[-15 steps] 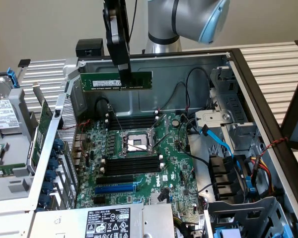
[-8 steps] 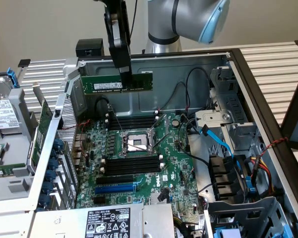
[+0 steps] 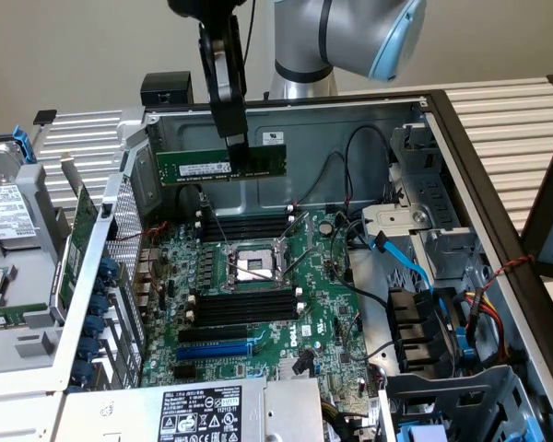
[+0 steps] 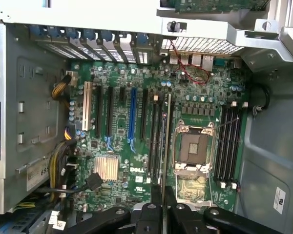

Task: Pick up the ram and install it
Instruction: 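Insert the ram into the slot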

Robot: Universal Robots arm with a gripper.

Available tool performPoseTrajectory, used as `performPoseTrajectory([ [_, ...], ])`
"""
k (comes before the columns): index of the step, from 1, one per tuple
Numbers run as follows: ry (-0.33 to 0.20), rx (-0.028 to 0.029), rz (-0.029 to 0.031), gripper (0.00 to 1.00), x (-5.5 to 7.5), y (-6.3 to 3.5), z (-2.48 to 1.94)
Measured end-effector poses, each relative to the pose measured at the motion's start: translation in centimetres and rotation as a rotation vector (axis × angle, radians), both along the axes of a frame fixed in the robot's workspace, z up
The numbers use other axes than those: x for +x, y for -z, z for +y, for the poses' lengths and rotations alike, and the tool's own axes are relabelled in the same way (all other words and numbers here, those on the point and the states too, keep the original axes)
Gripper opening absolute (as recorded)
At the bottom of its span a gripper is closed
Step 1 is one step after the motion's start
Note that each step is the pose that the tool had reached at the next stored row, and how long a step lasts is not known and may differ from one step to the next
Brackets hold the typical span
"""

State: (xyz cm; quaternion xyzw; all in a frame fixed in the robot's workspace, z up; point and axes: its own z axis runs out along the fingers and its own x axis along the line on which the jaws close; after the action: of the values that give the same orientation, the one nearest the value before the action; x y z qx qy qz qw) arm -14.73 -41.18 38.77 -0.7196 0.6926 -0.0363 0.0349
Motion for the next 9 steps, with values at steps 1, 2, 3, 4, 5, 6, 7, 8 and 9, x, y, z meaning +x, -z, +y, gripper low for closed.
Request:
performPoseTrajectory([
  [1, -0.001, 0.0001, -0.0001, 0.14, 0.06, 0.15, 0.01],
  [2, -0.002, 0.0000, 0.0000, 0.14, 0.11, 0.26, 0.02],
  [3, -0.002, -0.0002, 0.0000, 0.14, 0.16, 0.35, 0.03],
  [4, -0.002, -0.0008, -0.0001, 0.14, 0.18, 0.45, 0.05],
  [5, -0.002, -0.0015, -0.0001, 0.14, 0.22, 0.55, 0.05],
  [6, -0.002, -0.0022, 0.0000, 0.14, 0.26, 0.63, 0.05],
  [7, -0.002, -0.0028, 0.0001, 0.14, 0.27, 0.73, 0.06],
  [8, -0.002, -0.0034, 0.0000, 0.14, 0.27, 0.85, 0.06],
  [9, -0.002, -0.0050, 0.0000, 0.14, 0.28, 0.99, 0.06],
])
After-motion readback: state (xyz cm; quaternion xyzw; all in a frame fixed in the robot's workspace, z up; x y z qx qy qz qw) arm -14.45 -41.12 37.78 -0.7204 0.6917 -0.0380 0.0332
